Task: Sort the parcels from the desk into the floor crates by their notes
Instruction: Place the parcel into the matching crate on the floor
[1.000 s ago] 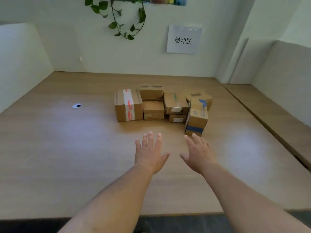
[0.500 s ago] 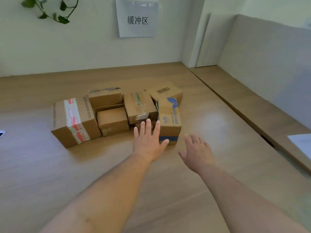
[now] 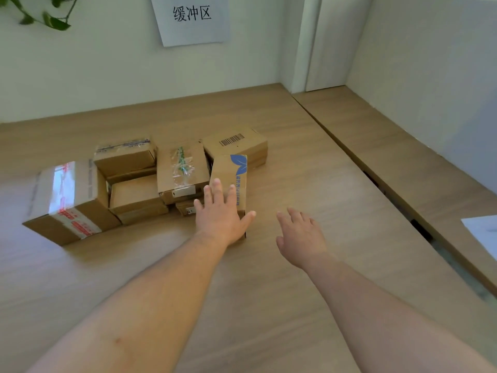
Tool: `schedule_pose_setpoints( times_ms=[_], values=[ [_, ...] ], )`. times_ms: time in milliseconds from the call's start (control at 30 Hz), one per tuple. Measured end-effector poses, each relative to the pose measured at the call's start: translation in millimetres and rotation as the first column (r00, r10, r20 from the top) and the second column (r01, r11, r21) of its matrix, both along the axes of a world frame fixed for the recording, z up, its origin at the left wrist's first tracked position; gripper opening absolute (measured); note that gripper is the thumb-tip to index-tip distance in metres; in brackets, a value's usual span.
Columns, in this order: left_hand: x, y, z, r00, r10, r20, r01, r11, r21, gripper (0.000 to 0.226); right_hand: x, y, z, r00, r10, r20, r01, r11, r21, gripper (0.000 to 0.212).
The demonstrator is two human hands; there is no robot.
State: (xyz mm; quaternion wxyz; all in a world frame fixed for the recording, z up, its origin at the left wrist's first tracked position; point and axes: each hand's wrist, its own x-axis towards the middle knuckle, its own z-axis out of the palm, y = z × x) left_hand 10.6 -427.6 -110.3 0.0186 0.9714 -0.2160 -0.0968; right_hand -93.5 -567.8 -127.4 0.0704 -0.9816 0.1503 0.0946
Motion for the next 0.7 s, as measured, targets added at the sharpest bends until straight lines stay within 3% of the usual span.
schedule_pose_setpoints(
  times_ms=[367, 467, 600, 700],
  values=[
    [-20.2, -6.3, 8.9, 0.964, 0.254, -0.074, -0.258, 0.965, -0.052, 0.087, 1.1, -23.3, -12.6, 0.998, 0.07, -0.012, -0.069, 0.996, 0.053, 0.054],
    [-37.8, 8.8, 10.8, 0.941, 0.306, -0.147, -0.325, 0.937, -0.13, 0.087, 4.4, -19.9, -15.1, 1.0, 0.005, -0.01, -0.003, 0.985, 0.173, 0.051],
    [-58.7, 27.9, 14.5, 0.893, 0.356, -0.276, -0.419, 0.883, -0.214, 0.085, 9.6, -6.5, -16.0, 0.994, -0.085, -0.074, 0.109, 0.896, 0.43, 0.057],
    [-67.0, 42.3, 21.0, 0.755, 0.373, -0.539, -0.605, 0.713, -0.354, 0.077, 14.7, 12.1, -14.2, 0.989, -0.116, -0.093, 0.148, 0.823, 0.549, 0.054]
  ],
)
